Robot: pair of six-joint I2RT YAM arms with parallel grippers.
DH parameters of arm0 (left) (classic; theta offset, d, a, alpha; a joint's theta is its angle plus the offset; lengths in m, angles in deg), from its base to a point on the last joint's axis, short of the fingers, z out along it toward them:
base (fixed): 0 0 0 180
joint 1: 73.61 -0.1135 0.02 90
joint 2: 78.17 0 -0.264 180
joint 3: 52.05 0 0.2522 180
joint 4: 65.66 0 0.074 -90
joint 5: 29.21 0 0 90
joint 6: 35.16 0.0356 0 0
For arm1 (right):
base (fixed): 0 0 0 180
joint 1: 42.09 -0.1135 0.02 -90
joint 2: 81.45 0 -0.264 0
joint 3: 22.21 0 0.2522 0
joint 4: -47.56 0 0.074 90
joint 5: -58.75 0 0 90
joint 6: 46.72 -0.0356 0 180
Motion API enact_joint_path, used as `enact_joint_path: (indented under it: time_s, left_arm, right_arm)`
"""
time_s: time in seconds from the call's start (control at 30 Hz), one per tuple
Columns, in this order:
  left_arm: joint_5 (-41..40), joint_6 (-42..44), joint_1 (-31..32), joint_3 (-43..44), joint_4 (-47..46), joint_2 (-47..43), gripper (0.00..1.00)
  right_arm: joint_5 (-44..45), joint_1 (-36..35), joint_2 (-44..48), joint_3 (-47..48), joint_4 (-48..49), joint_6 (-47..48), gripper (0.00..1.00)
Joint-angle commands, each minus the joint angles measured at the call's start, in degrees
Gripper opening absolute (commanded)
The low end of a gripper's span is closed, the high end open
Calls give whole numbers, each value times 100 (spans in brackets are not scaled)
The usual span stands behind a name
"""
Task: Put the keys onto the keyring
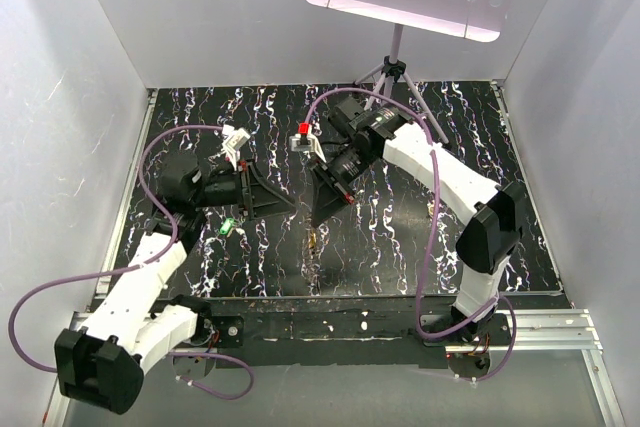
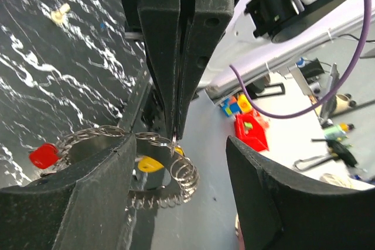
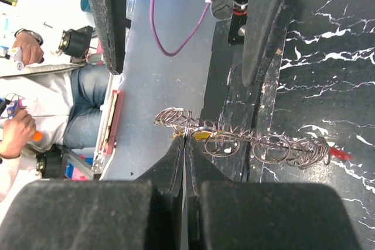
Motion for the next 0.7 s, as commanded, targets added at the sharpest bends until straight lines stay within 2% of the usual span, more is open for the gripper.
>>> enact_joint_path:
  time_s: [0.0,0.3,0.5,0.67]
  left_arm:
    - [859,716,-30,471,1277,283,62]
    - [763,795,347,550,1338,652,57]
    - [596,1077,594,743,1637,898,47]
    - [622,1182,699,858,1769,1030,32]
  right_arm:
    - [-403,-22,-108,374,-758,628,1]
    - [-491,-13,-302,489,-864,672,1]
    - [-500,-22,-302,463,-864,672,1]
    - [-500,-22,-302,462,-846,654,1]
